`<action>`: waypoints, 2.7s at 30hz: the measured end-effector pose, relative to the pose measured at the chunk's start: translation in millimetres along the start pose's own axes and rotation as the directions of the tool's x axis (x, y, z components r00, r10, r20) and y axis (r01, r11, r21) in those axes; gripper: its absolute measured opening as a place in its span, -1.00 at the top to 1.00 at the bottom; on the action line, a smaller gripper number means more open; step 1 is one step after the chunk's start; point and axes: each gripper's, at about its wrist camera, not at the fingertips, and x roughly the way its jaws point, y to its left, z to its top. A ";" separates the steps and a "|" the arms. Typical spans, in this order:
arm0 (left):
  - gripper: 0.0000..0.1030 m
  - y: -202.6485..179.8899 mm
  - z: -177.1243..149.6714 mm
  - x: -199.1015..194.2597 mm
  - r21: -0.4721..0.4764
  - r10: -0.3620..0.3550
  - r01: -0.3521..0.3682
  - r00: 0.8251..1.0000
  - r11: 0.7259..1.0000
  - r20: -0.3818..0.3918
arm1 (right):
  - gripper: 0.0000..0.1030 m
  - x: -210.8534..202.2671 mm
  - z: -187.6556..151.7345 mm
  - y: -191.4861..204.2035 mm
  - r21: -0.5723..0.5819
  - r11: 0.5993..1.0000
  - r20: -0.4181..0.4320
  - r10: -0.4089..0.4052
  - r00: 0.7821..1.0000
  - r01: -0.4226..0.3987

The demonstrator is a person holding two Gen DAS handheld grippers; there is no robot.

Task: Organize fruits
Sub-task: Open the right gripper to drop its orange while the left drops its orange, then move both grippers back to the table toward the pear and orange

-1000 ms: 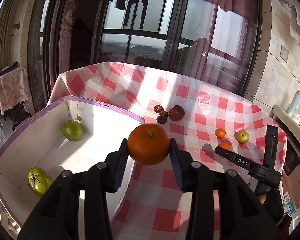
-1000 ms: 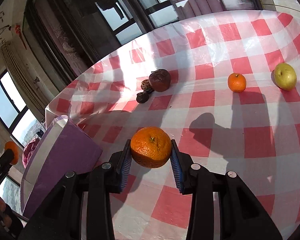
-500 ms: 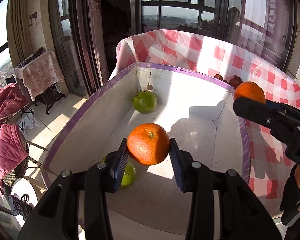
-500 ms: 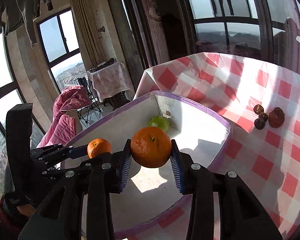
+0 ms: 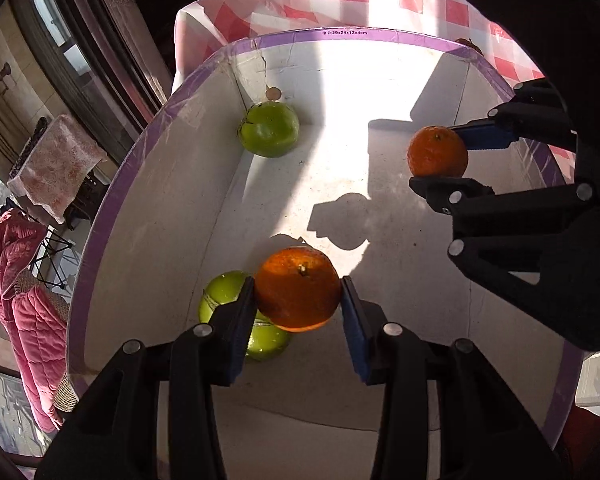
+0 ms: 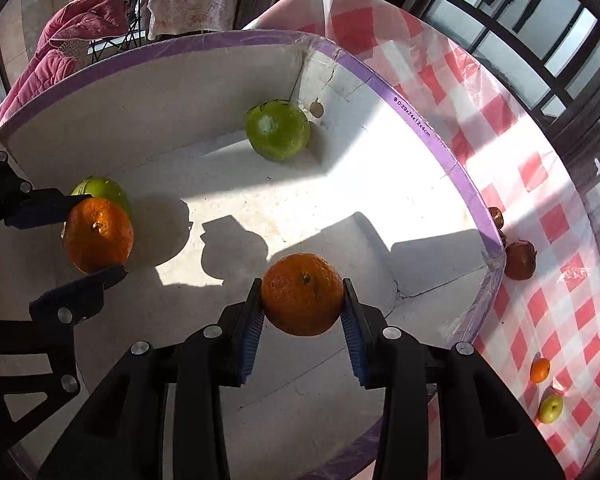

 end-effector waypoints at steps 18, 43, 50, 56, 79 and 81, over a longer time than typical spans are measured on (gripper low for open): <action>-0.59 45.9 -5.9 12.5 -0.201 -0.048 0.028 0.994 0.979 -0.096 | -0.36 33.7 21.4 29.5 -0.246 0.969 -0.218 -0.078 0.973 0.023; -0.97 -87.1 35.7 -184.2 -0.056 -0.161 0.326 0.601 0.944 0.783 | -0.91 -116.3 -174.6 -186.3 0.667 0.729 0.549 -0.345 0.761 -0.151; -0.97 -199.2 84.4 -67.6 -0.021 -0.378 0.475 0.723 0.880 0.578 | -0.91 -64.8 -250.9 -246.1 0.830 0.557 0.287 -0.433 0.855 0.003; -0.97 -253.6 113.9 33.4 -0.123 -0.393 0.481 0.818 0.868 0.420 | -0.91 -37.5 -309.4 -283.5 0.923 0.382 0.151 -0.437 0.887 0.031; -0.96 -258.1 131.4 79.8 -0.193 -0.499 0.606 0.765 0.772 0.407 | -0.90 43.0 -326.2 -427.9 0.956 0.172 -0.146 -0.423 0.894 0.238; -0.96 -258.2 131.5 80.0 -0.193 -0.500 0.606 0.765 0.771 0.406 | -0.77 51.1 -323.4 -438.0 0.951 0.190 -0.151 -0.407 0.901 0.245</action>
